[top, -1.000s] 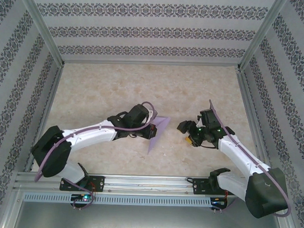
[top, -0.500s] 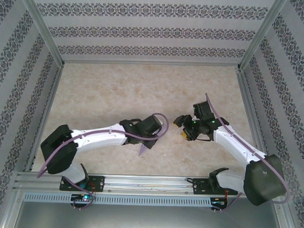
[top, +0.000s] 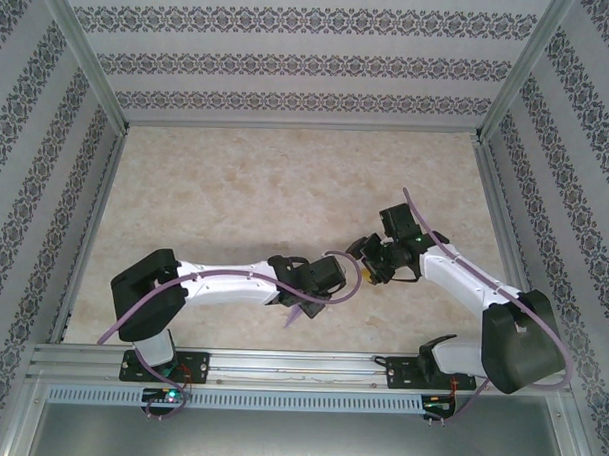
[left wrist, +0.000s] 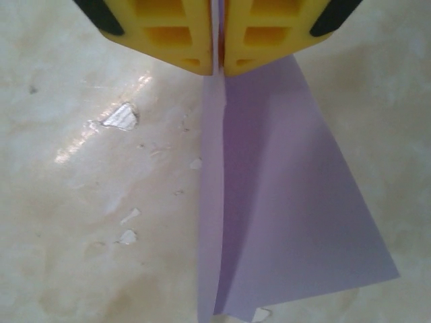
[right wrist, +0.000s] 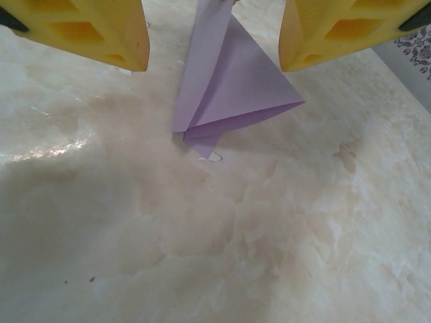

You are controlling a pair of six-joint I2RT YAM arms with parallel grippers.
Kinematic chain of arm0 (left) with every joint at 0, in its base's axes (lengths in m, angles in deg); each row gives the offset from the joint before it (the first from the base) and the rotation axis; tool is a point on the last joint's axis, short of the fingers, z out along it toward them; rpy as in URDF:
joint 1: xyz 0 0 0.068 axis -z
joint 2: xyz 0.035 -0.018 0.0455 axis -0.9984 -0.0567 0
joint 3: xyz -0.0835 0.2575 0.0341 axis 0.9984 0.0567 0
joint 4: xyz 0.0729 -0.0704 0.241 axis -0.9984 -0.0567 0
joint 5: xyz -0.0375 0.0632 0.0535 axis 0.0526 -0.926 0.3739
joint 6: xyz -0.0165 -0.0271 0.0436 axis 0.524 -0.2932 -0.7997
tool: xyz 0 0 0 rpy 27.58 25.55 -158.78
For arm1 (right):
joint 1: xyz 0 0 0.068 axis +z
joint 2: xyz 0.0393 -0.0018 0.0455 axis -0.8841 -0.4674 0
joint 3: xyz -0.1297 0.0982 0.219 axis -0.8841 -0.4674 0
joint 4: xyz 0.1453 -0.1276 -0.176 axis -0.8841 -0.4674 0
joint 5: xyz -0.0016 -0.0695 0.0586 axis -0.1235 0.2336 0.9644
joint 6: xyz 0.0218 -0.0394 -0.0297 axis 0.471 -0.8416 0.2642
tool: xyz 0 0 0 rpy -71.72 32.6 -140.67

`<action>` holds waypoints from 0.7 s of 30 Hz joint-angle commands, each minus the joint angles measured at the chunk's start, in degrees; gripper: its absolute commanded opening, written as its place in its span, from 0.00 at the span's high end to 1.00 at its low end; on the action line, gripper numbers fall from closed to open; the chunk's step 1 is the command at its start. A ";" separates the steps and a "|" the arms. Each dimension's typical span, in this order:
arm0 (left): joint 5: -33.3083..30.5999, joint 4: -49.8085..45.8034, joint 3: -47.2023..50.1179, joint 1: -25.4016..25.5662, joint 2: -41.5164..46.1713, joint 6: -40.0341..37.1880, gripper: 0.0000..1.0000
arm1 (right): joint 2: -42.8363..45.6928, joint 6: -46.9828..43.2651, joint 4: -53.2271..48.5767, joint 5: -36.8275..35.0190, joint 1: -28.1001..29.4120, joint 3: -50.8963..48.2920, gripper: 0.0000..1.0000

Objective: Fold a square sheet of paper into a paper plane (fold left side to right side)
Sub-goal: Turn over the paper plane at the bottom-center of the table.

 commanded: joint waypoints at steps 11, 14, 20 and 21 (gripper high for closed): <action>9.42 9.68 3.29 2.03 -1.19 5.94 0.79 | 0.20 1.95 1.43 -0.96 0.93 -4.79 0.52; 10.01 10.73 3.69 2.30 -1.65 6.61 0.79 | 0.35 1.95 2.27 -0.95 1.77 -5.44 0.52; 8.24 9.48 3.12 2.30 -2.03 6.87 0.78 | 0.74 2.64 3.83 -1.25 3.25 -7.19 0.54; 8.05 9.35 3.07 2.30 -2.02 6.83 0.78 | 1.09 2.74 3.86 -1.69 3.35 -7.47 0.54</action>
